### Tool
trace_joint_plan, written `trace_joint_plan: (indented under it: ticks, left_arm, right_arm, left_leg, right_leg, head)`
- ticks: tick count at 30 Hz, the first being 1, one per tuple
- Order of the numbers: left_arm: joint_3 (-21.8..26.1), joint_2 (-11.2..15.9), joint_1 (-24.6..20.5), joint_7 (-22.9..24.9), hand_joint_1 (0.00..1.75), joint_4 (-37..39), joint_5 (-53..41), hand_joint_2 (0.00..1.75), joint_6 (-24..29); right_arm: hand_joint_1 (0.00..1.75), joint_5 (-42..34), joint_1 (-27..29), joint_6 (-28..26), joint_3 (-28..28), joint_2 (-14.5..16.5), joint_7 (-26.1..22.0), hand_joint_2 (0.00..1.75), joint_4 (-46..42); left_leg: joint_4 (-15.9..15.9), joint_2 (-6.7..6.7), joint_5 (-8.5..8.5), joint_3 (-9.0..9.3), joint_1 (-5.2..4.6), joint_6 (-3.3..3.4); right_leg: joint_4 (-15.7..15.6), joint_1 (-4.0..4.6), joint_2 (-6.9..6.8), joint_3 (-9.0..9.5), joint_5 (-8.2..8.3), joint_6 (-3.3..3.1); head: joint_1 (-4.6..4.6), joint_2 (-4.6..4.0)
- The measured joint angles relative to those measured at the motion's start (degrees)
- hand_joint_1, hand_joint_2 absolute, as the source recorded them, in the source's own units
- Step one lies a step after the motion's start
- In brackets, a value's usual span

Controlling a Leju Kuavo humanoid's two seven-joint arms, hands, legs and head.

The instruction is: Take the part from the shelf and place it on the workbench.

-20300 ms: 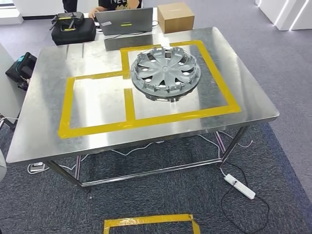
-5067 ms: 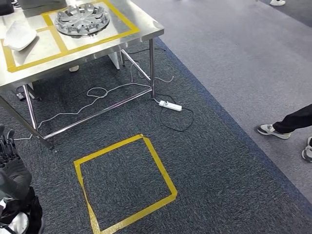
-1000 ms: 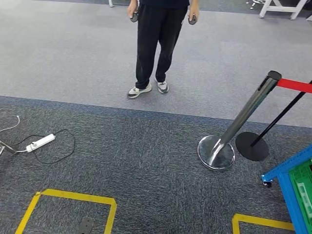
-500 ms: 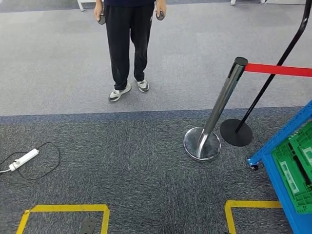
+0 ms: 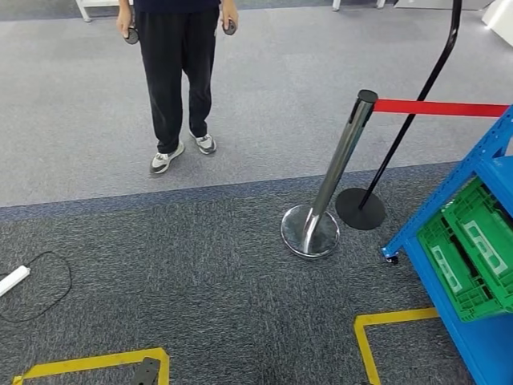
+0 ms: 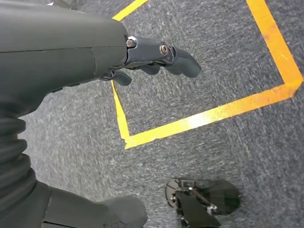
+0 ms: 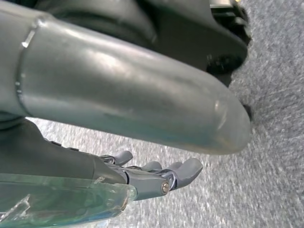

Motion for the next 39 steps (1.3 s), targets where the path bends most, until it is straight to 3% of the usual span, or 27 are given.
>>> trace_joint_plan:
  ticks: [2, 3, 4, 6, 8, 9, 11, 13, 14, 16, 18, 19, 20, 22, 23, 25, 27, 29, 31, 32, 33, 34, 35, 37, 39]
  left_arm:
    - [0.0, 0.0, 0.2, 0.2, 0.0, 0.0, 0.0, 1.75, -0.2]
    - [0.0, 0.0, 0.2, 0.2, 0.0, 0.0, 0.0, 1.75, -0.3]
    - [0.0, 0.0, 0.2, 0.2, 0.0, 0.0, 0.0, 1.75, -0.4]
    - [0.0, 0.0, 0.2, 0.2, 0.0, 0.0, 0.0, 1.75, -0.5]
    - [0.0, 0.0, 0.2, 0.2, 0.0, 0.0, 0.0, 1.75, -0.6]
    - [0.0, 0.0, 0.2, 0.2, 0.0, 0.0, 0.0, 1.75, -0.6]
    - [0.0, -0.1, 0.2, 0.4, 0.0, 0.0, 0.0, 1.75, -0.6]
    - [0.0, -0.1, 0.2, 0.5, 0.0, 0.0, 0.0, 1.75, -0.6]
    - [0.0, -0.1, 0.2, 0.6, 0.0, 0.0, 0.0, 1.75, -0.6]
    - [0.0, -0.1, 0.3, 0.7, 0.0, 0.1, 0.0, 1.75, -0.7]
    - [0.0, -0.1, 0.5, 0.8, 0.0, 0.1, 0.0, 1.75, -0.7]
    - [0.0, -0.1, 0.5, 0.9, 0.0, 0.1, 0.0, 1.75, -0.7]
    - [0.0, -0.1, 0.5, 0.9, 0.0, 0.1, -0.1, 1.75, -0.7]
    - [0.0, -0.1, 0.5, 0.9, 0.0, 0.1, -0.1, 1.75, -0.8]
    - [0.0, -0.1, 0.5, 0.9, 0.0, 0.1, -0.2, 1.75, -0.8]
    - [0.0, -0.1, 0.4, 1.0, 0.0, 0.1, -0.2, 1.75, -0.8]
    - [0.0, -0.1, 0.3, 1.0, 0.0, 0.1, -0.2, 1.75, -0.8]
    - [0.0, -0.1, 0.3, 1.1, 0.0, 0.1, -0.2, 1.75, -0.8]
    - [0.0, -0.1, 0.5, 1.1, 0.0, 0.1, -0.2, 1.75, -0.8]
    - [0.0, -0.1, 0.5, 1.1, 0.0, 0.1, -0.2, 1.75, -0.8]
    - [0.0, -0.1, 0.6, 1.1, 0.0, 0.1, -0.2, 1.75, -0.8]
    - [0.0, 0.0, 0.6, 1.1, 0.0, 0.1, -0.2, 1.75, -0.8]
    - [0.0, 0.0, 0.6, 1.1, 0.0, 0.1, -0.2, 1.75, -0.8]
    - [0.0, -0.1, 0.6, 1.1, 0.0, 0.1, -0.2, 1.75, -0.8]
    - [0.0, -0.1, 0.6, 1.1, 0.0, 0.1, -0.2, 1.75, -0.8]
  right_arm:
    - [0.0, -0.1, -0.1, 0.1, 0.0, 0.0, 0.0, 0.0, 0.0]
    - [0.0, -0.1, -0.1, 0.0, 0.0, 0.0, 0.0, 0.0, 0.0]
    - [0.0, -0.1, 0.0, -0.1, 0.0, 0.0, 0.1, 0.0, 0.0]
    - [0.0, 0.1, 0.1, -0.6, 0.0, 0.0, 0.1, 0.0, 0.0]
    - [0.0, 0.2, -0.1, -0.9, 0.0, 0.0, 0.2, 0.0, 0.0]
    - [0.0, 0.2, -0.2, -1.0, 0.0, 0.0, 0.2, 0.0, 0.0]
    - [0.0, 0.3, -0.2, -1.0, 0.0, 0.0, 0.2, 0.0, 0.0]
    - [0.0, 0.3, -0.3, -1.0, 0.0, 0.0, 0.1, 0.0, 0.0]
    - [0.0, 0.3, -0.3, -1.0, 0.0, 0.0, 0.1, 0.0, 0.0]
    - [0.0, 0.3, -0.5, -1.0, 0.0, 0.0, 0.0, 0.0, 0.0]
    - [0.0, 0.3, -0.5, -0.9, 0.0, 0.0, 0.1, 0.0, 0.0]
    - [0.0, 0.3, -0.4, -0.9, 0.0, 0.0, 0.1, 0.0, 0.0]
    - [0.0, 0.3, -0.3, -0.8, 0.0, 0.0, 0.1, 0.0, 0.0]
    - [0.0, 0.2, -0.3, -0.8, 0.0, 0.0, 0.1, 0.0, 0.0]
    - [0.0, 0.2, -0.4, -0.8, 0.0, 0.0, 0.1, 0.0, 0.0]
    - [0.0, 0.2, -0.2, -0.8, 0.0, 0.0, 0.1, 0.0, 0.0]
    - [0.0, 0.2, 0.2, -0.8, 0.0, 0.0, 0.1, 0.0, 0.0]
    - [0.0, 0.2, 0.3, -0.8, 0.0, 0.0, 0.1, 0.0, 0.0]
    - [0.0, 0.2, 0.2, -0.8, 0.0, 0.0, 0.1, 0.0, 0.0]
    - [0.0, 0.2, 0.1, -0.8, 0.0, 0.1, 0.1, 0.0, 0.0]
    - [0.0, 0.2, 0.1, -0.8, 0.0, 0.1, 0.1, 0.0, 0.0]
    - [0.0, 0.2, 0.2, -0.8, 0.0, 0.1, 0.1, 0.0, 0.0]
    - [0.0, 0.2, 0.2, -0.8, 0.0, 0.1, 0.1, 0.0, 0.0]
    - [0.0, 0.2, 0.3, -0.8, 0.0, 0.1, 0.1, 0.0, 0.0]
    - [0.0, 0.2, 0.1, -0.8, 0.0, 0.1, 0.1, 0.0, 0.0]
  left_leg:
    - [0.0, 1.31, -0.08, 0.02, -0.27, 0.21]
    - [0.0, 1.88, -0.13, 0.06, -0.34, 0.25]
    - [0.0, 2.36, -0.2, 0.15, -0.39, 0.26]
    - [0.0, 3.25, -0.43, 0.48, -0.44, 0.07]
    - [0.2, 4.05, -0.75, 0.71, -0.72, -0.42]
    - [0.2, 4.41, -0.83, 0.78, -0.84, -0.67]
    - [0.1, 5.13, -0.87, 0.93, -0.83, -1.18]
    - [1.2, 4.17, -1.99, 0.55, -0.62, -1.8]
    - [3.4, 3.17, -3.4, -0.38, -0.54, -2.05]
    - [10.6, 1.39, -7.02, -3.81, -0.45, -2.29]
    - [15.9, 0.96, -8.38, -6.63, -0.41, -2.36]
    - [15.8, 0.85, -7.43, -6.75, -0.37, -2.36]
    - [13.4, 0.63, -5.55, -5.76, -0.27, -2.37]
    - [5.7, -1.04, -1.68, -2.22, 0.18, -2.54]
    - [2.7, -2.04, -0.67, -0.82, 0.39, -2.55]
    - [0.1, -3.15, -0.37, 0.16, 0.43, -2.23]
    - [-0.1, -2.31, -0.07, 0.12, 0.31, -1.39]
    - [-0.3, -1.21, 0.14, 0.19, 0.29, -0.53]
    - [-0.3, 0.07, 0.07, 0.21, 0.01, -0.02]
    - [-0.3, 0.78, 0.02, 0.22, -0.17, 0.1]
    - [-0.3, 1.43, -0.01, 0.25, -0.31, 0.16]
    - [-0.3, 1.99, -0.06, 0.3, -0.4, 0.2]
    - [-0.3, 2.47, -0.12, 0.39, -0.44, 0.19]
    - [-0.3, 3.31, -0.33, 0.69, -0.53, -0.03]
    - [-0.2, 3.99, -0.54, 0.93, -0.73, -0.51]
  right_leg:
    - [7.1, -0.01, -0.87, -3.2, -2.93, 0.11]
    - [8.3, -0.01, -0.98, -3.63, -3.04, 0.11]
    - [7.1, -0.01, -1.09, -2.83, -2.07, 0.06]
    - [-0.3, 0.06, -2.39, 1.38, 1.2, -0.13]
    - [-6.6, 0.33, -3.91, 4.92, 2.92, -0.52]
    - [-7.6, 0.5, -4.24, 5.49, 2.95, -0.73]
    - [-7.9, 0.67, -3.26, 5.47, 3.12, -1.33]
    - [-8.2, 0.51, -2.34, 5.5, 3.44, -2.06]
    - [-8.4, 0.35, -1.88, 5.53, 3.61, -2.4]
    - [-8.5, 0.25, -0.9, 5.4, 3.73, -2.75]
    - [-8.5, 0.21, 0.27, 5.32, 3.77, -2.82]
    - [-8.5, 0.15, 0.91, 5.33, 3.81, -2.76]
    - [-8.5, 0.06, 1.54, 5.35, 3.87, -2.65]
    - [-8.3, -0.04, 2.82, 5.25, 3.98, -2.15]
    - [-8.2, -0.03, 3.38, 5.06, 4.05, -1.81]
    - [-8.4, -0.09, 4.31, 4.68, 4.34, -0.95]
    - [-8.7, -0.36, 4.75, 4.24, 4.61, -0.22]
    - [-6.3, -0.28, 2.9, 2.84, 3.07, 0.19]
    - [0.7, -0.11, 0.13, -0.35, -0.65, 0.35]
    - [4.6, -0.1, -0.57, -2.14, -2.33, 0.4]
    - [7.2, -0.11, -0.87, -3.24, -3.12, 0.39]
    - [7.7, -0.1, -1.01, -3.27, -2.84, 0.35]
    - [5.8, -0.09, -1.17, -2.07, -1.56, 0.26]
    - [-2.1, 0.07, -2.47, 2.4, 1.63, 0.0]
    - [-7.4, 0.35, -3.66, 5.49, 3.03, -0.52]
  head:
    - [0.0, 0.0]
    - [0.01, 0.0]
    - [0.01, 0.0]
    - [0.03, 0.0]
    - [-0.04, 0.0]
    - [-0.1, 0.0]
    - [-0.14, 0.0]
    - [-0.26, 0.0]
    - [-0.36, 0.0]
    - [-0.56, 0.0]
    - [-0.59, 0.0]
    - [-0.59, 0.0]
    - [-0.59, 0.0]
    - [-0.63, 0.0]
    - [-0.62, 0.0]
    - [-0.7, 0.0]
    - [-0.77, 0.0]
    - [-0.56, 0.0]
    - [-0.36, 0.0]
    - [-0.35, 0.0]
    - [-0.37, 0.0]
    - [-0.37, 0.0]
    - [-0.35, 0.0]
    - [-0.35, 0.0]
    - [-0.41, 0.0]
